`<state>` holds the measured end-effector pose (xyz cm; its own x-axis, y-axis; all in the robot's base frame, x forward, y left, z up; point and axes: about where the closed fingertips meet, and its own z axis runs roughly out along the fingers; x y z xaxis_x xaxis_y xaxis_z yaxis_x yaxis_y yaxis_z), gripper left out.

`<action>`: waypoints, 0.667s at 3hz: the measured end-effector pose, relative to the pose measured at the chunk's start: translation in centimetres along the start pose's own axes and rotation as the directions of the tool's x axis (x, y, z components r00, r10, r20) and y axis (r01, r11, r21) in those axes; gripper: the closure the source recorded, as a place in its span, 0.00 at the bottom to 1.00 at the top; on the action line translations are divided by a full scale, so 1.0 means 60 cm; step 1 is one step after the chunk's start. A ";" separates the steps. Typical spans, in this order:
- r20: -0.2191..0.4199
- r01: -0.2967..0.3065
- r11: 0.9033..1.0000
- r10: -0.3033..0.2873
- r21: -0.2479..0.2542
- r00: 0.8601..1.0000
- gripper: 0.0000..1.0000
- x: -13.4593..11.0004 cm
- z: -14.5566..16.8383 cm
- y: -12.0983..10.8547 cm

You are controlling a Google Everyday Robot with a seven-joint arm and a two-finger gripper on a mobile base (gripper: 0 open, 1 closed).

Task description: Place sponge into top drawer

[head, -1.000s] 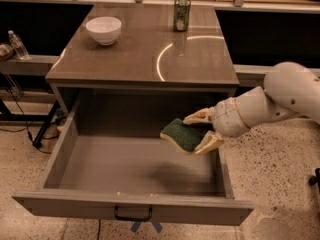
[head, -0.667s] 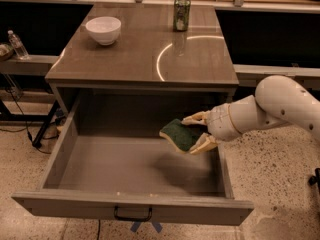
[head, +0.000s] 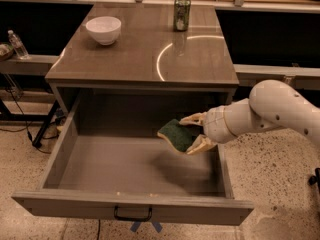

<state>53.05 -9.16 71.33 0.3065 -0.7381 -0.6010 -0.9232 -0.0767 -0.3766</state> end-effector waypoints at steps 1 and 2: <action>-0.099 0.048 0.998 -0.043 0.041 0.994 1.00 0.018 0.050 0.017; -0.140 0.068 0.996 -0.059 0.060 0.988 1.00 0.029 0.083 0.021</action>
Offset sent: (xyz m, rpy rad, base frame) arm 0.0112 0.0258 -0.0706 -0.1643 -0.1397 -0.0695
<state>53.57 -7.22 66.31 0.3251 -0.8186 -0.4735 -0.8847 -0.0863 -0.4581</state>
